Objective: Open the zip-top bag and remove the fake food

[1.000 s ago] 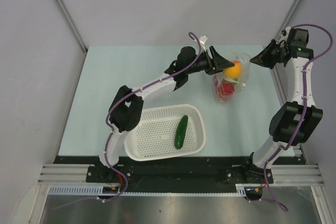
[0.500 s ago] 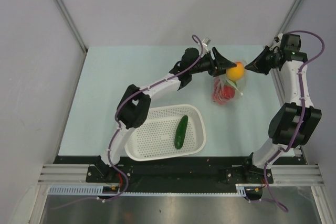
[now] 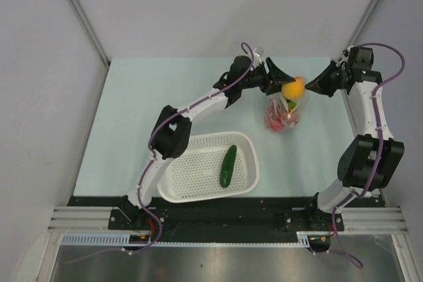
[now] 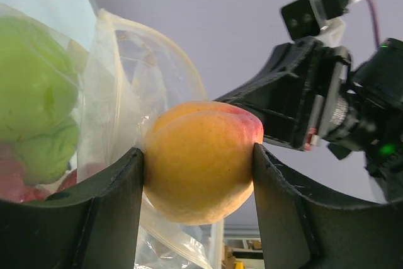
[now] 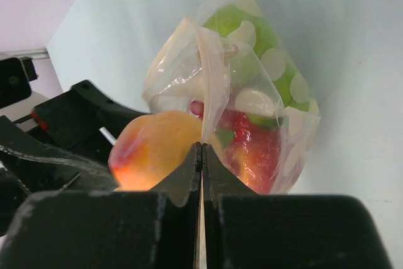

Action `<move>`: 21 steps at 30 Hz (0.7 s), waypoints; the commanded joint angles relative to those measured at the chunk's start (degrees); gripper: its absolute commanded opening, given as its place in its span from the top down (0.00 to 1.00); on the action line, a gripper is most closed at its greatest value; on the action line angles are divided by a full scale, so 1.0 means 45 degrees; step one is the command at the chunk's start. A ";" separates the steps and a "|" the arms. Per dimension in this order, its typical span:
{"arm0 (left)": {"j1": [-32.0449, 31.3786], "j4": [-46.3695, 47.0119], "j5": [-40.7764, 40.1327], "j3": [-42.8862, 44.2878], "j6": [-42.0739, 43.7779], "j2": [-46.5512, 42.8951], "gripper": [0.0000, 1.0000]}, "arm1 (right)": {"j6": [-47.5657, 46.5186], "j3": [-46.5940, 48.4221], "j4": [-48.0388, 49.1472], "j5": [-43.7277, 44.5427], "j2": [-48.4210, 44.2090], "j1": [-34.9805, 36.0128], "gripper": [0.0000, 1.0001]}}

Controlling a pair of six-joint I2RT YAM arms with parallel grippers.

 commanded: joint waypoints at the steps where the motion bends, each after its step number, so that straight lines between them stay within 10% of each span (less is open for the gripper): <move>1: -0.0178 -0.1571 -0.0540 0.0468 0.1379 -0.0365 0.30 | 0.0690 0.0195 0.0308 -0.1114 -0.0293 0.0359 1.00; 7: -0.0393 -0.2410 -0.0462 0.0447 0.2239 -0.0698 0.02 | 0.0749 0.0390 0.0348 -0.1270 -0.0176 0.0262 1.00; 21: -0.0549 -0.4558 -0.1827 0.2336 0.3529 -0.0211 0.07 | 0.0789 0.0547 0.0289 -0.1407 -0.0214 0.0379 1.00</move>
